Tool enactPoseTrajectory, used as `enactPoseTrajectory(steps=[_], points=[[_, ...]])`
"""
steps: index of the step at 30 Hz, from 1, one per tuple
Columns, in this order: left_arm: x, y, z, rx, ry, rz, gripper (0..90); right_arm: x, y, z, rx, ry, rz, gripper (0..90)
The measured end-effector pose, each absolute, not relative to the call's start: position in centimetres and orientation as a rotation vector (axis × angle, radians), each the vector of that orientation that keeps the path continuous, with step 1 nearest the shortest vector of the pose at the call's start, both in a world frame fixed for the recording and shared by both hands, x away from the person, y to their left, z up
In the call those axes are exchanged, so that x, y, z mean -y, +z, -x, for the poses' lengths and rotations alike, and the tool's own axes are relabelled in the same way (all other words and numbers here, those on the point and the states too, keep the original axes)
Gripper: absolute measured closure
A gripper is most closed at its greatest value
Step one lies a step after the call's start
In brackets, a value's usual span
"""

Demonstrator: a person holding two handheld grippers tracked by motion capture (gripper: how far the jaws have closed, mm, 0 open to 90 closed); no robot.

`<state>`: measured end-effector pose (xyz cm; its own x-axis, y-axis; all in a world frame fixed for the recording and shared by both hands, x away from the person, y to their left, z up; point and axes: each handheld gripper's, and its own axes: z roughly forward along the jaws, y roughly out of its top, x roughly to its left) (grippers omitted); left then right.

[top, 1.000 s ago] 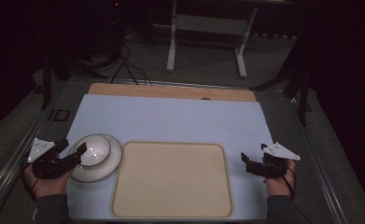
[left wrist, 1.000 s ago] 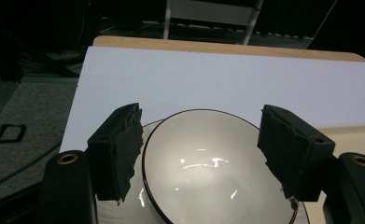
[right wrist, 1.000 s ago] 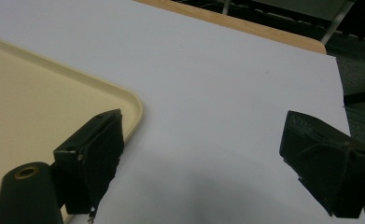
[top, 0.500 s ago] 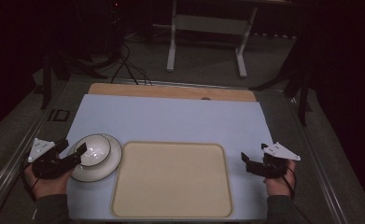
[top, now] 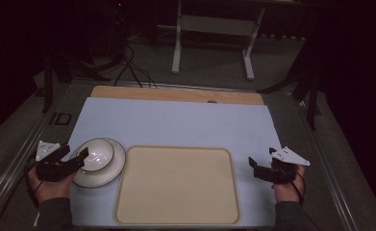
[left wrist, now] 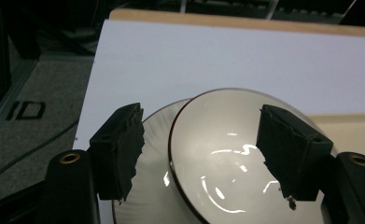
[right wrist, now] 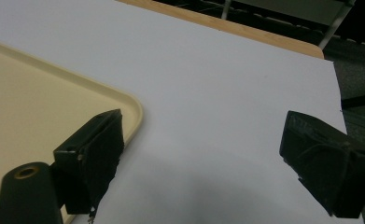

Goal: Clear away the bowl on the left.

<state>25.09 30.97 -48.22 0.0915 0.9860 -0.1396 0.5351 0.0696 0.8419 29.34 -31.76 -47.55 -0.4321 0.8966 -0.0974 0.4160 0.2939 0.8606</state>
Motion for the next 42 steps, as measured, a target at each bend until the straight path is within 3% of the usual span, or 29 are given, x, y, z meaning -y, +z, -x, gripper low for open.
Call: enactPoseTrajectory(steps=[23, 42], points=[[-30.9, -50.8, -27.5, -1.800, 0.513, -1.695, 49.7, 31.7, -47.6, -29.4, -1.984, 1.055, -1.167, 13.2], [-32.0, -51.3, -28.2, -1.812, 0.279, -1.591, 62.9, 31.6, -47.6, -29.4, -1.989, 1.050, -1.159, 13.3]])
